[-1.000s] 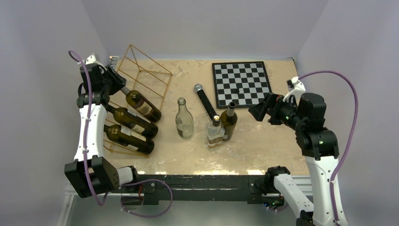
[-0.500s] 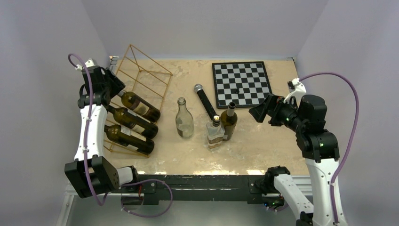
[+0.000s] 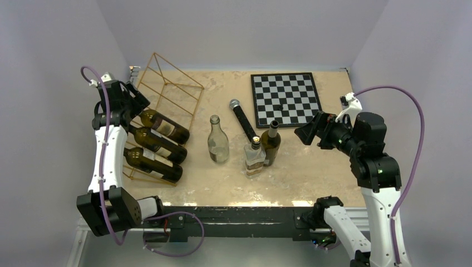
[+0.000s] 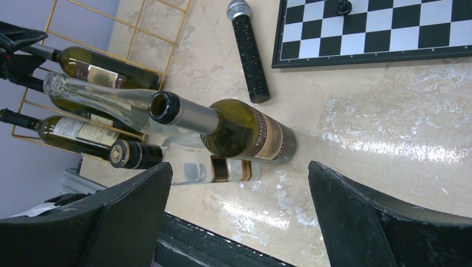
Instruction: Put the wine bottle on the wine rack
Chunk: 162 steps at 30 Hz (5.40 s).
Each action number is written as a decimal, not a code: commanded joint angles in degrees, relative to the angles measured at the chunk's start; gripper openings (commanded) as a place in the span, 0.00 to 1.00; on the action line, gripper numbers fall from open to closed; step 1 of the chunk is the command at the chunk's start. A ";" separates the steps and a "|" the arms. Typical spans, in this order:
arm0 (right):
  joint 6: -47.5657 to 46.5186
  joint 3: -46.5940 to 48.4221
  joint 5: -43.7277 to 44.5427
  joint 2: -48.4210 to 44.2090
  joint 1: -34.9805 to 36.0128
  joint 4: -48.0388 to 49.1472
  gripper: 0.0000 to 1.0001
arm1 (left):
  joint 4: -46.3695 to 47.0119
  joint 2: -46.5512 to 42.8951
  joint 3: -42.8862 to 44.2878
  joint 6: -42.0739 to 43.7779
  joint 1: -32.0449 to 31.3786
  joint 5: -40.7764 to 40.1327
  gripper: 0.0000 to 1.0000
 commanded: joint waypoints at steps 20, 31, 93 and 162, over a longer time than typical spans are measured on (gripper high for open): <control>-0.08 1.57 -0.39 -2.12 -0.16 -0.39 0.99 | -1.15 -7.46 7.52 2.16 0.11 27.63 0.81; -0.52 0.95 -5.00 -1.84 -0.10 0.10 0.99 | 1.02 -9.58 9.62 21.78 -21.65 50.02 0.92; 0.68 -0.52 -5.13 0.49 -0.09 1.32 0.98 | 20.84 -14.59 -7.47 23.06 -40.46 20.66 0.00; -1.40 2.77 1.30 -7.60 -0.14 -3.69 0.99 | 11.08 9.94 23.47 4.13 -6.39 15.28 0.00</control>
